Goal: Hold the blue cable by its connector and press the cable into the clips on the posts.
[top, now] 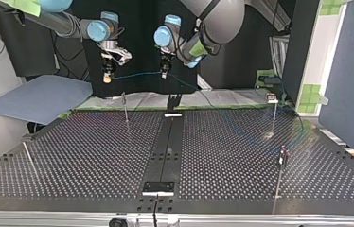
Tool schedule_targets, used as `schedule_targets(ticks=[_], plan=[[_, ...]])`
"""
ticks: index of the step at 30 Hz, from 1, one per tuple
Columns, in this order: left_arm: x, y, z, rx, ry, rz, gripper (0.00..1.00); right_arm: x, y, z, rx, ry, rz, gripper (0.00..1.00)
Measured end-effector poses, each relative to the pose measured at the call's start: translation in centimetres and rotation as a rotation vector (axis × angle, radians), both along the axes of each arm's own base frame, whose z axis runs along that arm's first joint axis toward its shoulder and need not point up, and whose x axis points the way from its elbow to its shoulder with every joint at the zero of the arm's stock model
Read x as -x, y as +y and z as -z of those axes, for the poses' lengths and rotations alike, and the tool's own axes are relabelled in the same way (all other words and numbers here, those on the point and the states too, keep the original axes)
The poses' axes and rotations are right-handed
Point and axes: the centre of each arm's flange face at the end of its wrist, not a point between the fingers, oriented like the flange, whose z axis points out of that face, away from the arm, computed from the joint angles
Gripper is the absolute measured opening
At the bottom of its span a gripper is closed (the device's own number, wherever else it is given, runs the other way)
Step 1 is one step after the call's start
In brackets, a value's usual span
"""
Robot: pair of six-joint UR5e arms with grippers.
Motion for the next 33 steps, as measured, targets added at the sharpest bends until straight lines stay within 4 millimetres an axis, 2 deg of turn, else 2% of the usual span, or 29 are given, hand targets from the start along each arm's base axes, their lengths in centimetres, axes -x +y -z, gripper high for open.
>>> schedule_targets(ticks=[4,9,12,18,23,33], plan=[[-0.2,-0.3,0.6,0.005,0.0,-0.007,0.0,0.6,-0.8,1.2,0.008,0.01,0.011,0.0],[-0.7,-0.9,0.2,0.02,-0.016,-0.032,0.0,1.5,-1.4,3.1,-0.008,0.029,0.024,0.0],[-1.0,-1.3,-0.1,0.035,-0.029,-0.051,0.0,2.2,-2.3,3.6,-0.008,0.035,0.031,0.0],[-1.8,-2.3,-1.0,0.049,-0.049,-0.071,0.0,4.2,-4.4,3.6,-0.004,0.054,0.032,0.0],[-2.2,-3.0,-1.5,0.05,-0.055,-0.069,0.0,6.0,-6.9,3.1,0.019,0.05,0.028,0.0],[-2.5,-5.4,-2.9,0.062,-0.064,-0.041,0.0,6.0,-10.1,2.1,0.028,0.053,0.001,0.0]])
